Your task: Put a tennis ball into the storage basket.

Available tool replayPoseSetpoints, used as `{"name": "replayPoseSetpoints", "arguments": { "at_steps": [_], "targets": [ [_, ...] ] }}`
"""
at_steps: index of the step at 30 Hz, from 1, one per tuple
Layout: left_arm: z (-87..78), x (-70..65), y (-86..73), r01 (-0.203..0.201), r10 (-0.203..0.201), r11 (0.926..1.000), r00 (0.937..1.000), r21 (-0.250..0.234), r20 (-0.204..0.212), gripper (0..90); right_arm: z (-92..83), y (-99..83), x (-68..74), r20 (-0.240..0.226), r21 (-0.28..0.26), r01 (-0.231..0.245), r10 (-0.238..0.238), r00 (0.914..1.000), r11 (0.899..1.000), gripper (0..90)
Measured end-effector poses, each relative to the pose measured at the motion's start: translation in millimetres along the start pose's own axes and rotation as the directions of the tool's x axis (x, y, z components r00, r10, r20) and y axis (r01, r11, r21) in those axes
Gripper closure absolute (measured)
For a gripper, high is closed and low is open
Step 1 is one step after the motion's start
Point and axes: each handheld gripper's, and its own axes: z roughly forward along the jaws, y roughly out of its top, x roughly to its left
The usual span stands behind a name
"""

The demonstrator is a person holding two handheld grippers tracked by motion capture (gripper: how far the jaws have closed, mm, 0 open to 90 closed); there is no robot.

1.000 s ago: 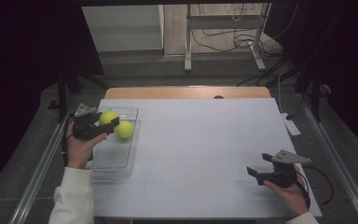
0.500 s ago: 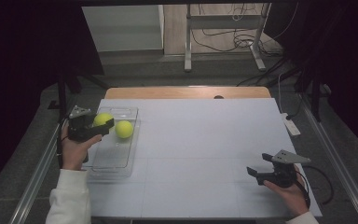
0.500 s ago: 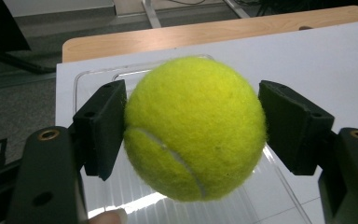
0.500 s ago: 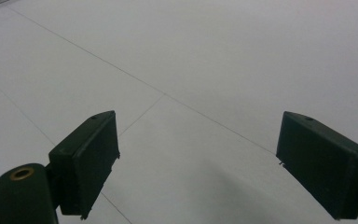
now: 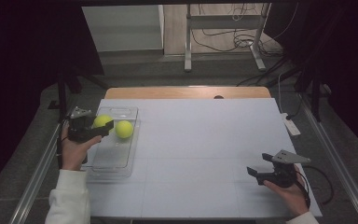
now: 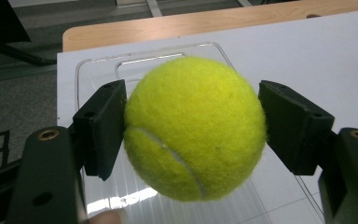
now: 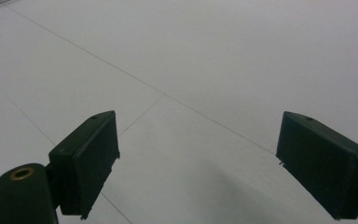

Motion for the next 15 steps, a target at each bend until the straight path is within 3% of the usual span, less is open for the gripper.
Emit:
{"name": "replayPoseSetpoints", "arguments": {
  "at_steps": [15],
  "targets": [
    [6.6,1.9,-3.2,0.0,0.0,0.9994,1.0,0.036,0.004,27.8,0.4,-0.1,-0.1,0.001,0.002,0.0,0.0,1.0,1.0,13.1]
  ]
}}
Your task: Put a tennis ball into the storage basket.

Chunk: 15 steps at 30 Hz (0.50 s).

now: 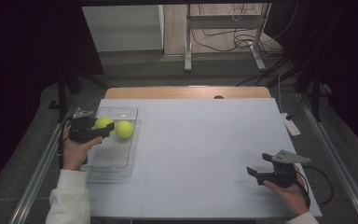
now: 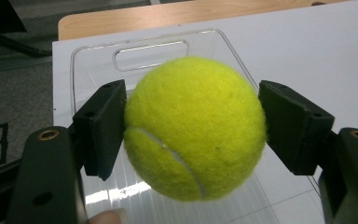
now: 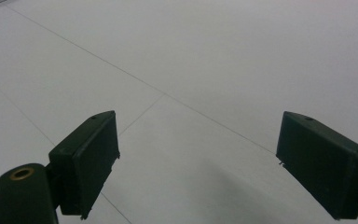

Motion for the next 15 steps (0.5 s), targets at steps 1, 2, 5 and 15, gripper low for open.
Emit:
{"name": "replayPoseSetpoints", "arguments": {
  "at_steps": [1,2,5,15],
  "targets": [
    [0.3,0.1,-0.1,0.0,0.0,1.0,1.0,0.001,0.0,27.8,0.0,0.0,0.0,0.0,0.0,0.001,-0.001,1.0,1.0,13.2],
    [0.7,0.1,-0.3,0.0,0.0,1.0,1.0,0.003,-0.001,27.8,0.0,0.0,0.0,0.0,0.001,0.001,-0.001,1.0,1.0,13.2],
    [1.5,0.1,-0.7,0.001,-0.001,1.0,1.0,0.008,-0.001,27.8,0.1,0.0,-0.1,0.0,0.001,0.001,-0.001,1.0,1.0,13.2],
    [8.3,2.1,-3.9,-0.006,0.007,0.9988,0.9999,0.049,-0.012,27.8,0.2,0.0,-0.1,0.0,0.001,0.002,-0.002,1.0,1.0,13.1]
  ]
}}
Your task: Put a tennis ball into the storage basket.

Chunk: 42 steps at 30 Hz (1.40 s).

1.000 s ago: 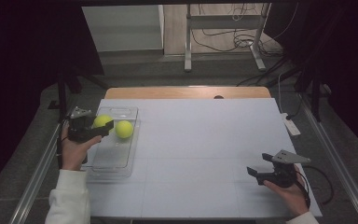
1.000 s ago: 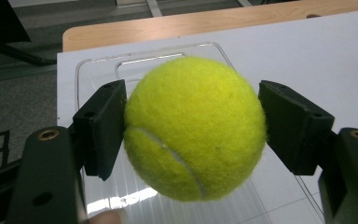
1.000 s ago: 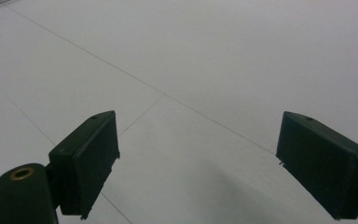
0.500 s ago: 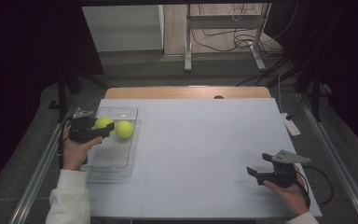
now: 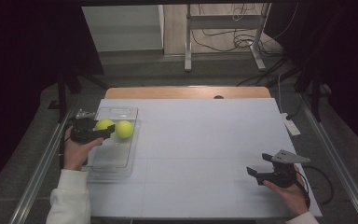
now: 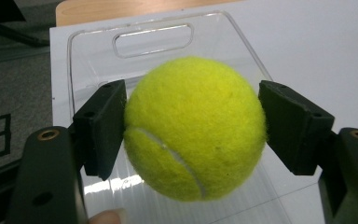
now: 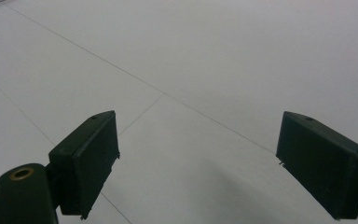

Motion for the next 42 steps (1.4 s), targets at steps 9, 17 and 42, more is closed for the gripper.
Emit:
{"name": "replayPoseSetpoints", "arguments": {
  "at_steps": [9,17,42],
  "targets": [
    [5.7,2.2,-3.7,-0.006,0.007,0.9991,0.9999,0.043,-0.009,27.7,0.0,0.0,0.0,0.001,0.003,0.001,-0.001,1.0,1.0,13.2],
    [10.2,4.6,-7.9,-0.007,0.007,0.9968,1.0,0.079,-0.005,27.7,0.3,0.1,0.0,0.003,0.005,0.002,-0.002,1.0,1.0,13.1],
    [24.5,5.2,-15.3,-0.022,0.024,0.9778,0.9997,0.208,-0.005,27.5,0.3,0.2,-0.1,0.001,0.005,0.001,-0.001,1.0,1.0,13.1]
  ]
}}
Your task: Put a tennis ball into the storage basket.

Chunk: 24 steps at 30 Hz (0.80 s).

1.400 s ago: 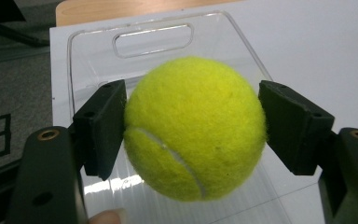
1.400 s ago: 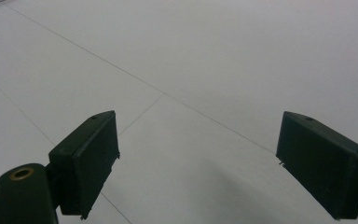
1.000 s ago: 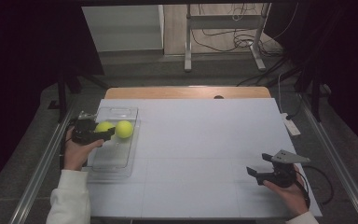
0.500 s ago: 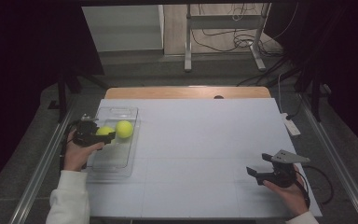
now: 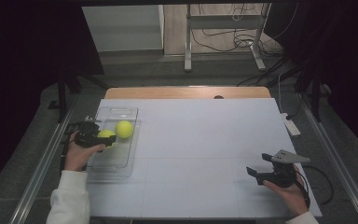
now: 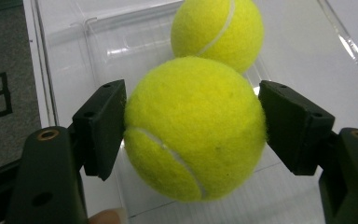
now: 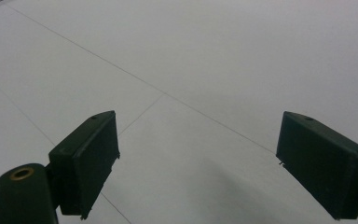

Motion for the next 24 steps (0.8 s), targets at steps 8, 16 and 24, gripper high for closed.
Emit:
{"name": "replayPoseSetpoints", "arguments": {
  "at_steps": [8,16,24],
  "targets": [
    [-0.3,-0.1,0.0,0.001,-0.001,1.0,1.0,0.001,-0.002,27.5,0.1,0.0,-0.1,0.0,0.0,-0.002,0.002,1.0,1.0,13.1],
    [-0.4,0.3,0.1,0.002,-0.002,1.0,1.0,0.003,-0.009,27.4,0.4,-0.1,-0.3,-0.003,-0.001,-0.003,0.003,1.0,1.0,13.1],
    [-5.2,0.5,1.3,0.011,-0.012,0.9994,0.9999,-0.031,-0.005,20.1,0.1,-0.1,-0.1,-0.001,0.001,0.0,0.0,1.0,1.0,13.1]
  ]
}}
